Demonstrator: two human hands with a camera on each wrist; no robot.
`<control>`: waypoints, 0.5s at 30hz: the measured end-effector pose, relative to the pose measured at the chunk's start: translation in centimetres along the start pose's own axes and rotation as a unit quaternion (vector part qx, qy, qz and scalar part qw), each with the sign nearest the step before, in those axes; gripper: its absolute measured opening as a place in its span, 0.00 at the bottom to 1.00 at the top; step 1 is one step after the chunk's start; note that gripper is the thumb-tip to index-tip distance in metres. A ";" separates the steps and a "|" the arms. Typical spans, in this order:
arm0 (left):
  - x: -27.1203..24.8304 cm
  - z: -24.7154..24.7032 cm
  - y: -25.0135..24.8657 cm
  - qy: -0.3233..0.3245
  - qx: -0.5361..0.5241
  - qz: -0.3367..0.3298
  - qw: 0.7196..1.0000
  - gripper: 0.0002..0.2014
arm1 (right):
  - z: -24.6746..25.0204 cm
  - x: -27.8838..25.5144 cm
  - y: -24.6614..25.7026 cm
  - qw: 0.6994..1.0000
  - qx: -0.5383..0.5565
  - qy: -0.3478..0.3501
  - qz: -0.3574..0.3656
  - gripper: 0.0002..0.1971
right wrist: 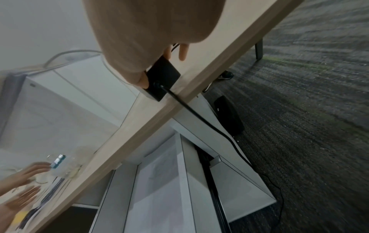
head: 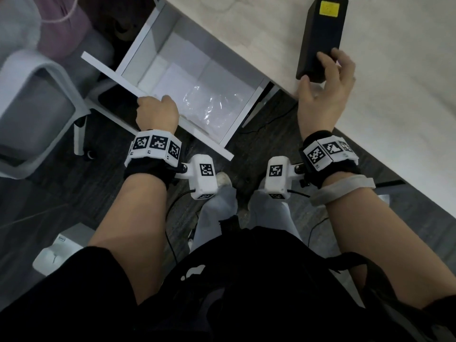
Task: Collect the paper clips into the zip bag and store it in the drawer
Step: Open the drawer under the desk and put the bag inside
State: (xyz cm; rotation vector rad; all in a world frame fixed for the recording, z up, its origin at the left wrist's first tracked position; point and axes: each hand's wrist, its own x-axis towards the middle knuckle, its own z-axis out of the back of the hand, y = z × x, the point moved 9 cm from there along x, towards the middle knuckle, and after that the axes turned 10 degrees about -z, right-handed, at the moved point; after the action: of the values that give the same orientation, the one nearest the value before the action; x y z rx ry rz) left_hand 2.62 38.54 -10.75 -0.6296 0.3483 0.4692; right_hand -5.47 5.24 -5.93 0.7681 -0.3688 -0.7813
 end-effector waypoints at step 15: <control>2.4 -8.0 -10.3 0.180 0.005 -0.193 0.965 0.29 | -0.1 1.2 -0.9 0.996 0.043 0.017 0.075 0.14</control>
State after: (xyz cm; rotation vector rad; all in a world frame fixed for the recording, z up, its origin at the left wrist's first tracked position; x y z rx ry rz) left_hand 8.57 26.87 -12.96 -0.7536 0.5579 -0.0242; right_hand -5.03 3.97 -6.60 0.8236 -0.4268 -0.6128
